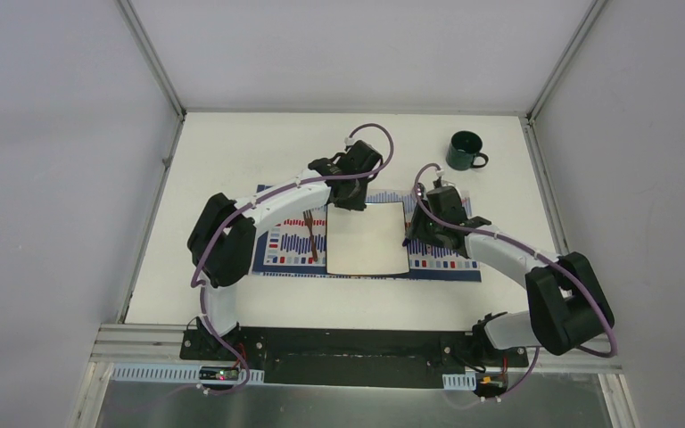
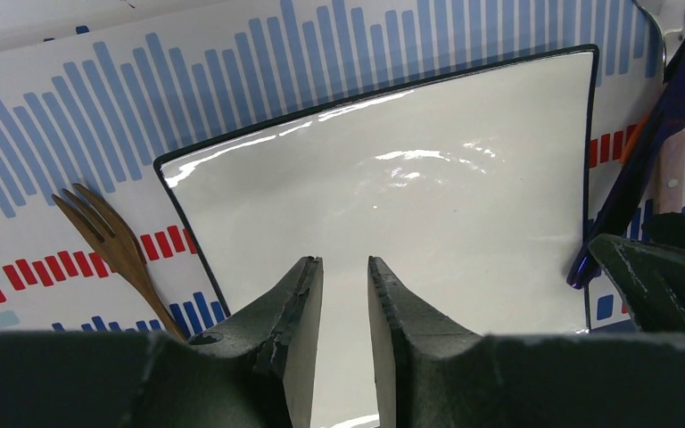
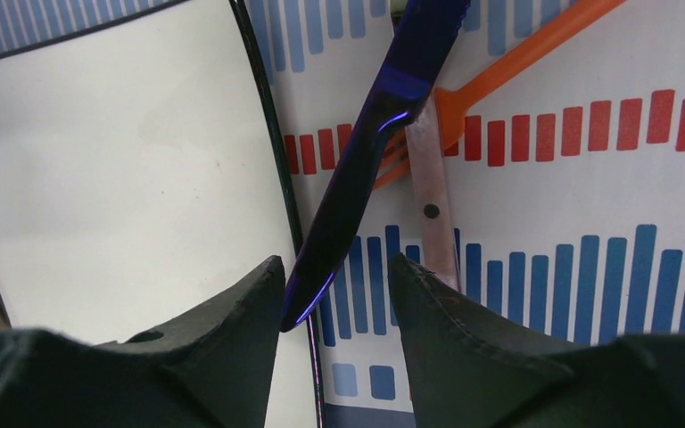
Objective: Set the dinner table for one person
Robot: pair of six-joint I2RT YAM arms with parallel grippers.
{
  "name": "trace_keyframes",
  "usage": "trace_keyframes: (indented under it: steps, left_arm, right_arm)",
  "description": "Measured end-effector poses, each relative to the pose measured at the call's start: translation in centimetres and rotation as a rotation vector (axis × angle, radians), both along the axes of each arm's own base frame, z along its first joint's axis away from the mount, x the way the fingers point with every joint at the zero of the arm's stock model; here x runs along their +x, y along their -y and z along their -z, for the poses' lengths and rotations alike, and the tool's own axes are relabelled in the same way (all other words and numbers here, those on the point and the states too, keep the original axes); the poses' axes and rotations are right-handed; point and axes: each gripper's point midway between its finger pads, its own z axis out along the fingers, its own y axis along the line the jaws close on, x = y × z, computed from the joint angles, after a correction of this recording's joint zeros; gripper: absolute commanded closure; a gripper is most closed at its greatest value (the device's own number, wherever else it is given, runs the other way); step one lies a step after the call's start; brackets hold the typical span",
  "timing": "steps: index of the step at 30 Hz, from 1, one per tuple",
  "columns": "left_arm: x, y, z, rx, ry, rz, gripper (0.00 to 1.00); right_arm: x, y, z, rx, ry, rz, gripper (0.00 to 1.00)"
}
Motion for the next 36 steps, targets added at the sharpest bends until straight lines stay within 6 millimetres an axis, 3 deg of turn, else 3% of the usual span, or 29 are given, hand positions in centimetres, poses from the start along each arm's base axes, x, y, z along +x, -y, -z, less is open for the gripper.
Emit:
trace_keyframes:
  steps: [7, 18, 36]
  left_arm:
    - [0.0, 0.1, 0.0, -0.003, -0.001, 0.003, 0.75]
    - [-0.3, 0.4, 0.0, -0.018, -0.014, 0.018, 0.76]
    - [-0.7, 0.1, -0.3, -0.038, -0.002, 0.020, 0.77]
  right_arm:
    - [0.9, -0.6, -0.2, 0.021, 0.033, 0.000, 0.48]
    - [0.7, -1.4, 0.0, 0.032, 0.028, -0.014, 0.50]
    - [-0.1, -1.8, 0.9, 0.029, 0.029, 0.011, 0.71]
